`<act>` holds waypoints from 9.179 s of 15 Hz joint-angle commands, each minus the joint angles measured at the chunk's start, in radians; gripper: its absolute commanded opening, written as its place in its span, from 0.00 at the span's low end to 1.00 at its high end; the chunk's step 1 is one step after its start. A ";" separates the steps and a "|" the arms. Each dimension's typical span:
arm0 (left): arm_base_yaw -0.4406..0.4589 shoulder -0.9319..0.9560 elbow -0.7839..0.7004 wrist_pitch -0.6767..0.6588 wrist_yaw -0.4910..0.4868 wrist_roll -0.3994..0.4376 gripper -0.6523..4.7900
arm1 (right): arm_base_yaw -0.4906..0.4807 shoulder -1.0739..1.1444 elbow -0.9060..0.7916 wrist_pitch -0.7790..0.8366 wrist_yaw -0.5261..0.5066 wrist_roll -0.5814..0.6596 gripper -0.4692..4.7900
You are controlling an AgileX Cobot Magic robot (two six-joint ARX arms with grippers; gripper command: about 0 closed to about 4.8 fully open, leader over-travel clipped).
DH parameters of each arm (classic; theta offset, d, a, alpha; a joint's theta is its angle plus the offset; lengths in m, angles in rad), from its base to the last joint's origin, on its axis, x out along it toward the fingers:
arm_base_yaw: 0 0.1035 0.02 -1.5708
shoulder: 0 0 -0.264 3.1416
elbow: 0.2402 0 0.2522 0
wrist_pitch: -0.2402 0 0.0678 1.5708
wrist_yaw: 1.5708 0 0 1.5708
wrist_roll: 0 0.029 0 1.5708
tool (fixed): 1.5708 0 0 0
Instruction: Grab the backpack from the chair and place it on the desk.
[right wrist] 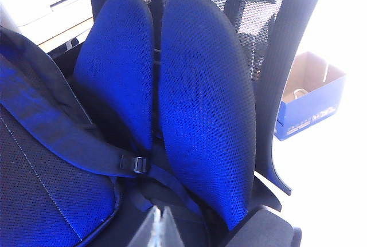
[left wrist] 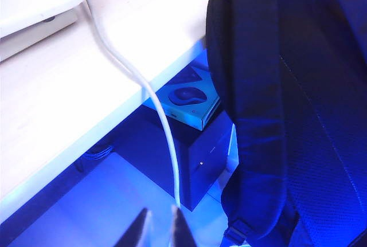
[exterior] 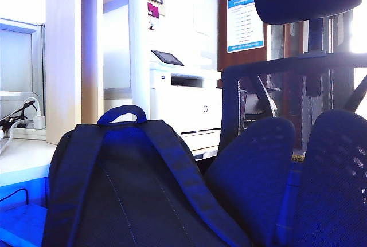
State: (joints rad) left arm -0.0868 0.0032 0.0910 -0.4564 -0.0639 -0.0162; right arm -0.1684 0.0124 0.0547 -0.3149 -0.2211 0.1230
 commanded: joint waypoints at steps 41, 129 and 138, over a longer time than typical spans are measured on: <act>0.000 1.971 1.097 0.568 0.596 0.200 1.00 | 0.053 0.000 0.026 0.159 -0.683 0.489 0.73; 0.210 1.546 2.063 -0.333 0.428 -0.076 0.85 | 0.293 0.000 0.026 0.356 -0.700 0.628 0.67; -0.004 1.400 2.059 -0.463 0.397 0.018 0.73 | 0.292 0.000 0.026 0.407 -0.577 0.573 0.67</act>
State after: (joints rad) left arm -0.0910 1.4216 2.1483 -0.9115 0.3397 -0.0090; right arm 0.1230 0.0124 0.0769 0.0647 -0.8101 0.7055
